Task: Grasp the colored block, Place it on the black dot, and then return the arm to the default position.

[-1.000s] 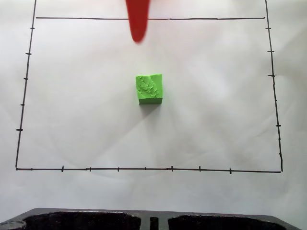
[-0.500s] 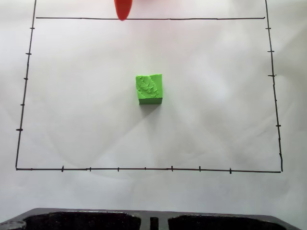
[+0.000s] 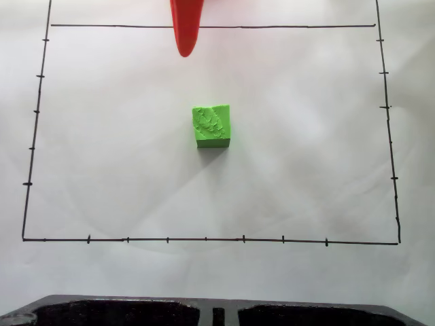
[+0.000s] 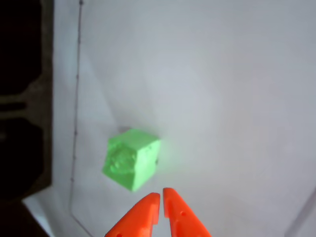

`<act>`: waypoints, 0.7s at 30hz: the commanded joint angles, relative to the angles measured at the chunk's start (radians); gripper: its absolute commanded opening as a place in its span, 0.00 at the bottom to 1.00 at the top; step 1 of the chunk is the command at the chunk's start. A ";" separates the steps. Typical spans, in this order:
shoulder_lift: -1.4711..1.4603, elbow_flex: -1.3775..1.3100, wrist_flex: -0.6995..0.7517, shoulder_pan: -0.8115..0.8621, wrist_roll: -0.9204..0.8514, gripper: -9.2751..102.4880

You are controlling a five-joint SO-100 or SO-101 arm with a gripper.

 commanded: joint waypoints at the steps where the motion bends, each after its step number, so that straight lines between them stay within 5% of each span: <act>1: 0.014 0.031 -0.057 0.005 0.011 0.08; 10: 0.015 0.155 -0.213 -0.015 0.025 0.08; 21: 0.017 0.158 -0.209 0.020 0.075 0.08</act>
